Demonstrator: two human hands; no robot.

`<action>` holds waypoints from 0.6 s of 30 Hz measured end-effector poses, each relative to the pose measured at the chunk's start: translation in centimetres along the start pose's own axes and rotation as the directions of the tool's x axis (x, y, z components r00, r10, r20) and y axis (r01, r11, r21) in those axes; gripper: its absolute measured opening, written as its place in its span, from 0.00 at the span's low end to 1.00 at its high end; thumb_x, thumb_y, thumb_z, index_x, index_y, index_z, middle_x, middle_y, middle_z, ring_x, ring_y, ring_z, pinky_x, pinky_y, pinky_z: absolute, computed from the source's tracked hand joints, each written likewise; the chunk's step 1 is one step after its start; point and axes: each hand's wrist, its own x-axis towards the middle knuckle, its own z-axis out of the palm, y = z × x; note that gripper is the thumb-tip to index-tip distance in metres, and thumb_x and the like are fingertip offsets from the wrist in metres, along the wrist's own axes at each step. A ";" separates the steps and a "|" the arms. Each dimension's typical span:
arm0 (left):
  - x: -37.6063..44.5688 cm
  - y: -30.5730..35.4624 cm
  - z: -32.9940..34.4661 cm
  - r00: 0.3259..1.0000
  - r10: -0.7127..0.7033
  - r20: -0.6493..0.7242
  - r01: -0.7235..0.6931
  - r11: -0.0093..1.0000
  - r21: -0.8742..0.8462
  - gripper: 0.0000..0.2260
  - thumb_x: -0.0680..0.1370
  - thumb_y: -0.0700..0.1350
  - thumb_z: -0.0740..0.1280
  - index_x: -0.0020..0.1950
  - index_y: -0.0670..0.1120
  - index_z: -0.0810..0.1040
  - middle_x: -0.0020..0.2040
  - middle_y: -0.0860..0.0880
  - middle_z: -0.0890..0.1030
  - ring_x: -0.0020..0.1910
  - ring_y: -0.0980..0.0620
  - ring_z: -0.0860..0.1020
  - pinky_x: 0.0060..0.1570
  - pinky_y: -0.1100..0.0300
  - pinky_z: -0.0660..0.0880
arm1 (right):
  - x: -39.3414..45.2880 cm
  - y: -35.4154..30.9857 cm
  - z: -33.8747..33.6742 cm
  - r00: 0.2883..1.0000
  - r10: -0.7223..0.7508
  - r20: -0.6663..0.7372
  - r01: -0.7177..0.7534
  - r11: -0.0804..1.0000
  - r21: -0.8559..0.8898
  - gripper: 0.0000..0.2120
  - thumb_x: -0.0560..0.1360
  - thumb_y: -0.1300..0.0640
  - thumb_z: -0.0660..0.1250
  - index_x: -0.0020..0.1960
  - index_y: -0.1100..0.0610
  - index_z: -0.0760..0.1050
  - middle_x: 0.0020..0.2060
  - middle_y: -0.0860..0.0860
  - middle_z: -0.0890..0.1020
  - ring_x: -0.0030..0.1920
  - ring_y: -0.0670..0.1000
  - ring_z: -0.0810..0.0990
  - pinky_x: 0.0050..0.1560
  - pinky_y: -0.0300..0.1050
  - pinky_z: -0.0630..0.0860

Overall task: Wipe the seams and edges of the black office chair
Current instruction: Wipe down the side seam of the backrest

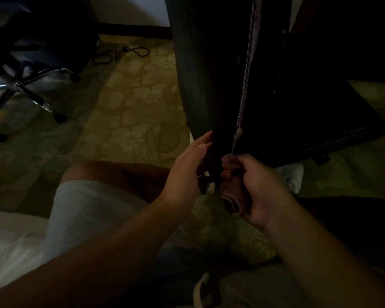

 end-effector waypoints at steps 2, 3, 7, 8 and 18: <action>-0.1 -0.1 0.0 1.000 0.009 0.014 -0.009 1.000 0.007 0.18 0.78 0.58 0.62 0.68 0.59 0.75 0.62 0.58 0.83 0.64 0.49 0.80 0.62 0.50 0.77 | -0.1 -0.1 0.0 0.999 -0.016 -0.029 0.018 0.998 0.058 0.13 0.80 0.50 0.62 0.44 0.55 0.79 0.29 0.49 0.76 0.28 0.46 0.73 0.29 0.42 0.71; -0.1 -0.1 0.1 1.000 0.006 0.018 -0.006 1.000 0.005 0.20 0.77 0.58 0.61 0.68 0.58 0.75 0.63 0.57 0.82 0.64 0.49 0.80 0.62 0.50 0.77 | -0.1 -0.3 0.0 0.999 -0.021 -0.042 0.026 0.994 0.110 0.13 0.80 0.50 0.62 0.44 0.55 0.79 0.29 0.48 0.75 0.27 0.46 0.73 0.28 0.42 0.71; -0.1 -0.4 0.0 1.000 0.003 0.009 -0.003 1.000 -0.007 0.22 0.76 0.58 0.62 0.70 0.57 0.74 0.64 0.56 0.81 0.65 0.49 0.80 0.62 0.50 0.77 | -0.2 0.4 0.1 1.000 -0.022 -0.016 0.022 0.999 -0.036 0.12 0.80 0.49 0.62 0.44 0.53 0.80 0.30 0.49 0.78 0.31 0.48 0.77 0.31 0.43 0.73; 0.0 -0.5 0.0 1.000 0.001 0.002 -0.001 1.000 -0.007 0.21 0.78 0.57 0.64 0.71 0.56 0.74 0.66 0.55 0.80 0.66 0.48 0.79 0.63 0.49 0.77 | -0.2 0.4 0.2 0.999 -0.027 -0.024 0.026 0.999 -0.042 0.12 0.80 0.49 0.62 0.44 0.53 0.80 0.30 0.49 0.78 0.32 0.49 0.77 0.31 0.44 0.73; 0.0 -0.8 -0.2 1.000 -0.006 0.007 0.006 1.000 -0.005 0.23 0.76 0.58 0.60 0.71 0.57 0.75 0.70 0.52 0.77 0.69 0.46 0.76 0.69 0.41 0.72 | 0.1 0.2 0.0 0.996 -0.066 -0.057 0.070 0.995 0.075 0.12 0.80 0.49 0.63 0.45 0.54 0.80 0.31 0.49 0.79 0.32 0.48 0.77 0.33 0.45 0.73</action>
